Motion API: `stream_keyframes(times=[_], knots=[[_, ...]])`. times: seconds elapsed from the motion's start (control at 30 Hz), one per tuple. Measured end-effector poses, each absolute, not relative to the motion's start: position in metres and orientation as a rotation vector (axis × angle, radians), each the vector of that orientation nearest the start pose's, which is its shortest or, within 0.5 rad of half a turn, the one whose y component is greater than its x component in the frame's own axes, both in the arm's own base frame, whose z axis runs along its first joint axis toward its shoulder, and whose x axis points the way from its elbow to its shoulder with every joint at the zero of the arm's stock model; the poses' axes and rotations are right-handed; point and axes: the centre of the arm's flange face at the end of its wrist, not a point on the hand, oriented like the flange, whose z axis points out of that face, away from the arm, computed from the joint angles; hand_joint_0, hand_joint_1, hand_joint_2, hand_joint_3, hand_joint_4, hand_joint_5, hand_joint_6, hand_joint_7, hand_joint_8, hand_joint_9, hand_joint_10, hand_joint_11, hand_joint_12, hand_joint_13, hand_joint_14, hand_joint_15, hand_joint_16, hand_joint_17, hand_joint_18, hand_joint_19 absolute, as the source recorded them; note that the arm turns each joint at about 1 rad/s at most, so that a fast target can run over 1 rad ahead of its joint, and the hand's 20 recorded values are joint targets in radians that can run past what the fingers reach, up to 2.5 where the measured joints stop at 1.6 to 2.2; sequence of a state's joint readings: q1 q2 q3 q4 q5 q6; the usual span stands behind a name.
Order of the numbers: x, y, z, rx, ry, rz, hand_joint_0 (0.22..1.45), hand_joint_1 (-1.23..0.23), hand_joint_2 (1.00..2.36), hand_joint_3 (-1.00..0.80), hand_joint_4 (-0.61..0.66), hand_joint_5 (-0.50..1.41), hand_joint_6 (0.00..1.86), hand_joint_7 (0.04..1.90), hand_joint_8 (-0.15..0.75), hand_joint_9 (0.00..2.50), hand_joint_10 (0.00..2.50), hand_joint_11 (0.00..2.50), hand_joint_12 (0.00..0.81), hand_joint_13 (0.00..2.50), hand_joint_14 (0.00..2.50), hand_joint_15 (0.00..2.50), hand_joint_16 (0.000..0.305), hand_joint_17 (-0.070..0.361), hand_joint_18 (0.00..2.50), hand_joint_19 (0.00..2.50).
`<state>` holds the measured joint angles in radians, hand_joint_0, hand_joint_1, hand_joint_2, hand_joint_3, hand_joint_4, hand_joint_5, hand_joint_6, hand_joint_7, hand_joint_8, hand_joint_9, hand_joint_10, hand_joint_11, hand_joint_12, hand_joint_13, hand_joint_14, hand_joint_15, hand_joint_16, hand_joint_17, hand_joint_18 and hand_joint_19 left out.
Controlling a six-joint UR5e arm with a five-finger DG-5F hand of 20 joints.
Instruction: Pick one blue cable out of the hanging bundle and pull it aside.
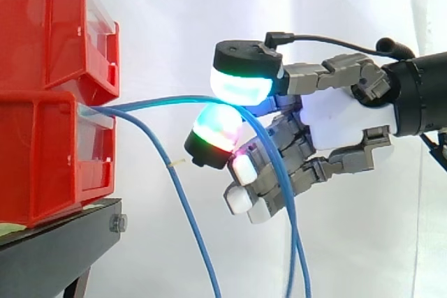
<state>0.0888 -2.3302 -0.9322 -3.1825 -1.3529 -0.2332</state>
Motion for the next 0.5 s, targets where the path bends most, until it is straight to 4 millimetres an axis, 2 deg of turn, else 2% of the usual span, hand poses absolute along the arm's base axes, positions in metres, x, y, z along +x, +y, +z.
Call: stream_keyframes(times=[0.03, 0.1, 0.2, 0.33, 0.4, 0.43, 0.47, 0.5], knots=[[0.7726, -0.0869, 0.3097, 1.188, 1.362, 0.852, 0.66, -0.83, 1.02, -0.11, -0.11, -0.14, 0.96, 0.97, 0.228, 0.92, 0.02, 0.51, 0.254, 0.79, 0.02, 0.46, 0.042, 0.095, 0.64, 0.43], [0.7725, -0.0877, 0.3103, 1.189, 1.362, 0.851, 0.7, -0.86, 1.02, -0.16, -0.13, -0.14, 0.96, 1.04, 0.22, 0.91, 0.02, 0.52, 0.246, 0.78, 0.02, 0.44, 0.041, 0.093, 0.63, 0.42], [0.7724, -0.0887, 0.3115, 1.189, 1.363, 0.85, 0.74, -0.87, 1.02, -0.28, -0.16, -0.15, 0.96, 0.98, 0.203, 0.91, 0.02, 0.52, 0.24, 0.77, 0.02, 0.43, 0.04, 0.09, 0.63, 0.41], [0.7722, -0.09, 0.3135, 1.183, 1.372, 0.849, 0.77, -0.89, 1.0, -0.47, -0.16, -0.14, 0.96, 1.04, 0.194, 0.92, 0.02, 0.51, 0.235, 0.78, 0.02, 0.42, 0.039, 0.088, 0.64, 0.39], [0.772, -0.0905, 0.3142, 1.181, 1.376, 0.848, 0.72, -0.89, 1.0, -0.5, -0.12, -0.14, 0.96, 1.01, 0.198, 0.92, 0.02, 0.51, 0.233, 0.78, 0.02, 0.43, 0.039, 0.087, 0.64, 0.4], [0.772, -0.0906, 0.3145, 1.18, 1.378, 0.848, 0.67, -0.87, 1.0, -0.5, -0.06, -0.13, 0.96, 0.9, 0.201, 0.93, 0.02, 0.52, 0.234, 0.78, 0.02, 0.43, 0.039, 0.087, 0.64, 0.41], [0.772, -0.0907, 0.3147, 1.18, 1.379, 0.847, 0.65, -0.87, 1.0, -0.5, -0.05, -0.13, 0.96, 0.89, 0.2, 0.93, 0.02, 0.52, 0.233, 0.78, 0.02, 0.44, 0.039, 0.087, 0.64, 0.41], [0.7719, -0.091, 0.3152, 1.18, 1.38, 0.847, 0.59, -0.83, 1.0, -0.5, -0.02, -0.12, 0.94, 0.86, 0.215, 0.95, 0.02, 0.52, 0.239, 0.79, 0.02, 0.45, 0.039, 0.089, 0.64, 0.43]])
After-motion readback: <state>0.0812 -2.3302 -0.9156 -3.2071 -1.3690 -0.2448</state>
